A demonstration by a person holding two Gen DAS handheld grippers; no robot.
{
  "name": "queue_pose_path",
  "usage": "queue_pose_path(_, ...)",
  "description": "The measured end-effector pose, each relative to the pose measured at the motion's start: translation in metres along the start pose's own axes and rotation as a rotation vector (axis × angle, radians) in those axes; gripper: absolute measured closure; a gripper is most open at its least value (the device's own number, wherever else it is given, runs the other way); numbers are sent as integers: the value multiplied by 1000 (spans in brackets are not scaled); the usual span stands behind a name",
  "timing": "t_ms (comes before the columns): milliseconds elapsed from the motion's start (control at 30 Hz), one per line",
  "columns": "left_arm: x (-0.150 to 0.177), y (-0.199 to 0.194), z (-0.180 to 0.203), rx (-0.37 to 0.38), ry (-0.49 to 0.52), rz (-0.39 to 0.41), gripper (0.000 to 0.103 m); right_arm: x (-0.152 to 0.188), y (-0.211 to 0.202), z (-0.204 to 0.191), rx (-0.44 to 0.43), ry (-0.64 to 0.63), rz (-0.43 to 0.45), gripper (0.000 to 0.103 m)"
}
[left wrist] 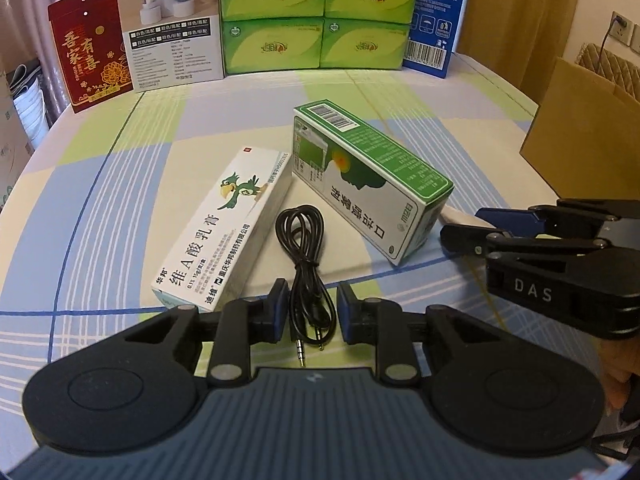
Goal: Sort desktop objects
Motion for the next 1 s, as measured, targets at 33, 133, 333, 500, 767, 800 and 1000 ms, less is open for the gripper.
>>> queue_pose_path(33, 0, 0, 0, -1, 0, -3, 83, 0, -2, 1, 5, -1, 0, 73)
queue_pose_path(133, 3, -2, -1, -3, -6, -15, 83, 2, -8, 1, 9, -6, -1, 74)
queue_pose_path(333, 14, -16, 8, 20, -3, -44, 84, 18, -36, -6, 20, -41, -8, 74)
queue_pose_path(500, 32, -41, 25, 54, 12, -67, 84, 39, -68, -12, 22, -64, -30, 74)
queue_pose_path(767, 83, -93, 63, 81, 39, -63, 85, 88, -130, -15, 22, -57, -57, 74)
queue_pose_path(800, 87, -99, 66, 76, 40, -50, 85, 95, -136, -15, 21, -51, -59, 73)
queue_pose_path(1000, 103, -113, 70, 68, 11, -24, 84, 112, -151, -13, 20, -33, -46, 73)
Point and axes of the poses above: each gripper's, at about its wrist camera, not at the fingertips, and y roughly the way its jaws point, z to its right, x to its underside, the point moved 10 cm from there along y, roughly the way its jaws point, and after that the axes turned 2 degrees about -z, right-handed, at the moved point
